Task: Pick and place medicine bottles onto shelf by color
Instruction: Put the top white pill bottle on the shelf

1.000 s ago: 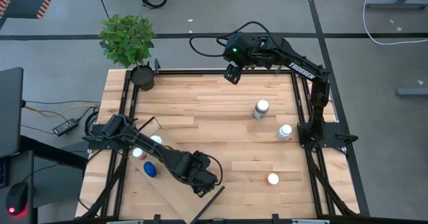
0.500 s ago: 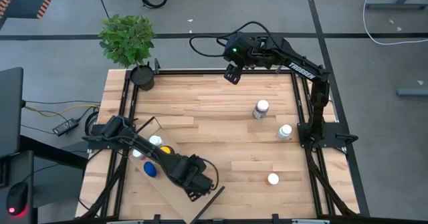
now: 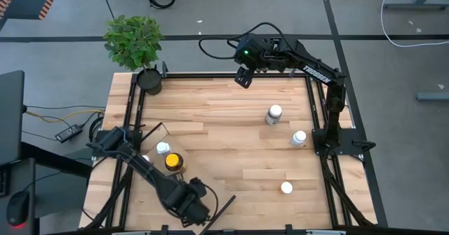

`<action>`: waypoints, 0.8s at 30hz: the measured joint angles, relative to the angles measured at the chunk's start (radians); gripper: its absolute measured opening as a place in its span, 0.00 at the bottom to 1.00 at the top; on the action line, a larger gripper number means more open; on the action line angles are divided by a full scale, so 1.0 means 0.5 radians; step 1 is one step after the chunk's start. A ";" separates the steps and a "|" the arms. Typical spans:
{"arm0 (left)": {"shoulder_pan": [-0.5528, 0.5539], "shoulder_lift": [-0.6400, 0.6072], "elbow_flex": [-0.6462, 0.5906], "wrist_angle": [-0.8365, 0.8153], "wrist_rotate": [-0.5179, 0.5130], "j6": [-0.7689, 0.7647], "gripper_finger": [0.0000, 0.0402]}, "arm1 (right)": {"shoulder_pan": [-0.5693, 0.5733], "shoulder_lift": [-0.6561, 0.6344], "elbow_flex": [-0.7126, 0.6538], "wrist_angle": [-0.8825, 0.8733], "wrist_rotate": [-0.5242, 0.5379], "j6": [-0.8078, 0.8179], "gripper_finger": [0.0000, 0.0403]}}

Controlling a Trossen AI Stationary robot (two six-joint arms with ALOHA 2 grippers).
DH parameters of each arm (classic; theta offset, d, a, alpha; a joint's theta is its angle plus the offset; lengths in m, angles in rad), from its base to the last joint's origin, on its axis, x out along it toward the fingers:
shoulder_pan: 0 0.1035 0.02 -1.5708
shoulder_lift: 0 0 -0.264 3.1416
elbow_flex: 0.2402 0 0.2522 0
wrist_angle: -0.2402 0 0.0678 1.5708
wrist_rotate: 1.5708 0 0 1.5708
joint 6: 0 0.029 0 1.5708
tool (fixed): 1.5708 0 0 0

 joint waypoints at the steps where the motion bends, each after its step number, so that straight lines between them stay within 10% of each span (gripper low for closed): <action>1: -0.013 0.000 0.000 -0.027 0.000 0.010 0.51 | 0.000 0.000 0.000 0.005 0.001 0.009 0.67; 24: -0.098 -0.001 -0.001 -0.105 -0.088 0.073 0.50 | 0.002 0.000 0.000 0.041 -0.009 0.089 0.67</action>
